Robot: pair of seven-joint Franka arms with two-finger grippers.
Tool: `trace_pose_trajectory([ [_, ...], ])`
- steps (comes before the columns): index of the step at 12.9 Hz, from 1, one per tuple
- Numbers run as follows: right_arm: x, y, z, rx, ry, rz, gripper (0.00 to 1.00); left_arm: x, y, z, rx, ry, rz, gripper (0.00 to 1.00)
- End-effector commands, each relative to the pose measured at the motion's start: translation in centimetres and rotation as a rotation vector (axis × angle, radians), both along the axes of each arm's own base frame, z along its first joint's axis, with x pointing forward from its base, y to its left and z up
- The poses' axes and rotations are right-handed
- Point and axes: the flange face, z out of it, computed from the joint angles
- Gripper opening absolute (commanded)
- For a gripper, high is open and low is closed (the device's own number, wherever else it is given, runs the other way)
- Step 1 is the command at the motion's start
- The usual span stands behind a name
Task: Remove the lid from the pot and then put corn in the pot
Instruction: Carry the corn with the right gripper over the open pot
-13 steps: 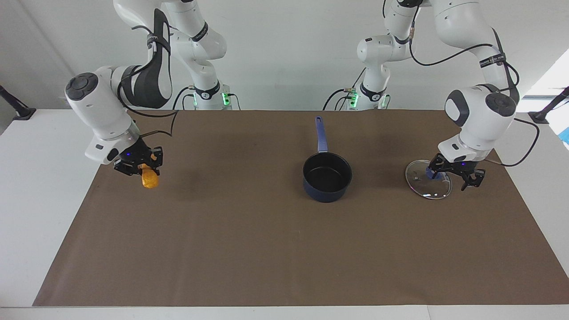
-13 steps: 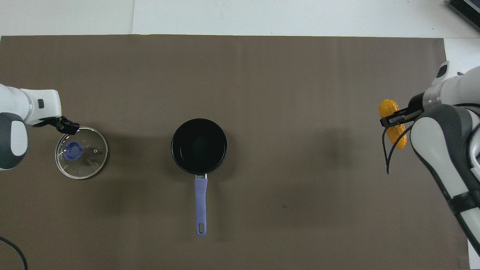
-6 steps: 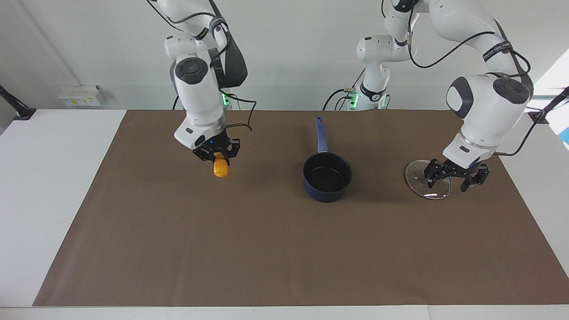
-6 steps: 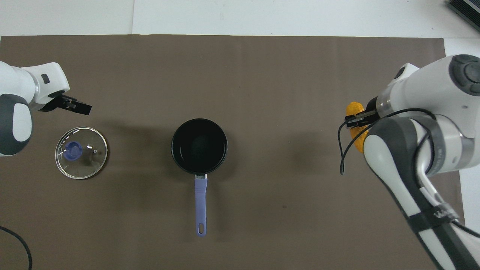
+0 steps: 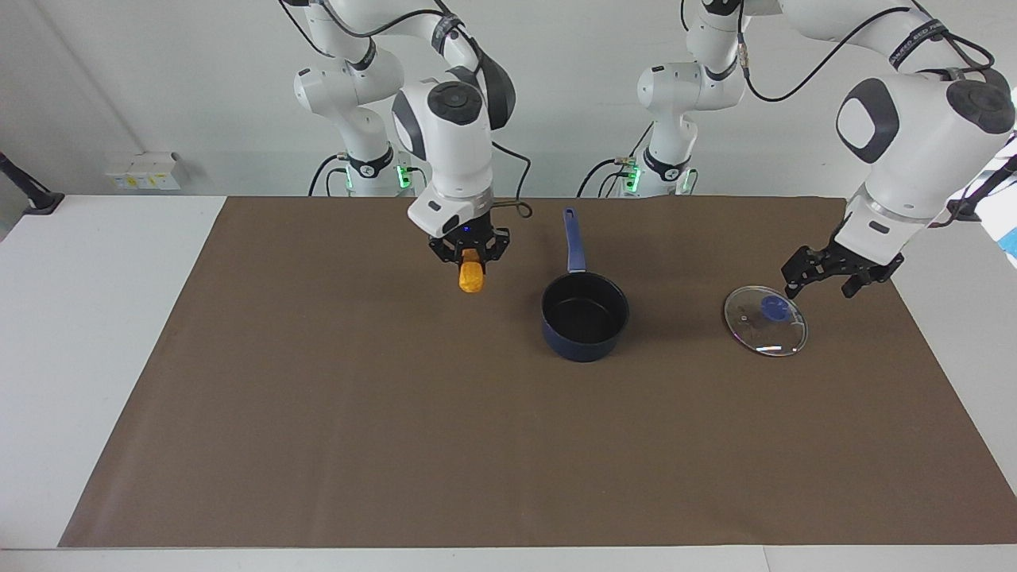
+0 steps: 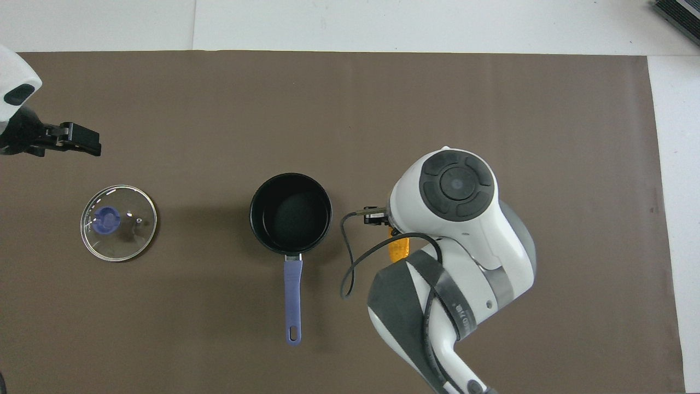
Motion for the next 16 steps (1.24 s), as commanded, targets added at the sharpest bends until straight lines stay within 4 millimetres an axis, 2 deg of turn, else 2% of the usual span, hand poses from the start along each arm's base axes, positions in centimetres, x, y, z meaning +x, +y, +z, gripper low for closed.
trace_pose_trajectory([
  [1, 2.3, 3.3, 0.3, 0.024, -0.023, -0.041, 0.00, -2.8, -0.2, 2.8, -0.010, 0.025, 0.053, 1.00],
  [4, 2.5, 8.8, -1.3, 0.040, -0.024, -0.107, 0.00, -5.7, -0.4, 4.5, -0.009, 0.052, 0.051, 1.00],
  [7, 3.1, 13.2, -3.1, 0.069, -0.043, -0.106, 0.00, -7.3, -0.7, 4.2, -0.008, 0.059, 0.045, 1.00],
  [10, 3.1, 15.2, -5.7, 0.102, -0.060, -0.100, 0.00, -6.9, -0.7, 4.4, -0.010, 0.042, 0.028, 1.00],
  [12, 3.4, 15.6, -7.5, 0.108, -0.061, -0.093, 0.00, -6.8, -0.9, 4.5, -0.011, 0.041, 0.024, 1.00],
  [15, 3.5, 15.8, -7.9, 0.121, -0.070, -0.091, 0.00, -6.6, -1.3, 5.0, -0.020, 0.040, 0.024, 1.00],
  [16, 3.2, 16.3, -8.9, 0.117, -0.065, -0.084, 0.00, -6.6, -1.5, 5.2, -0.020, 0.041, 0.019, 1.00],
])
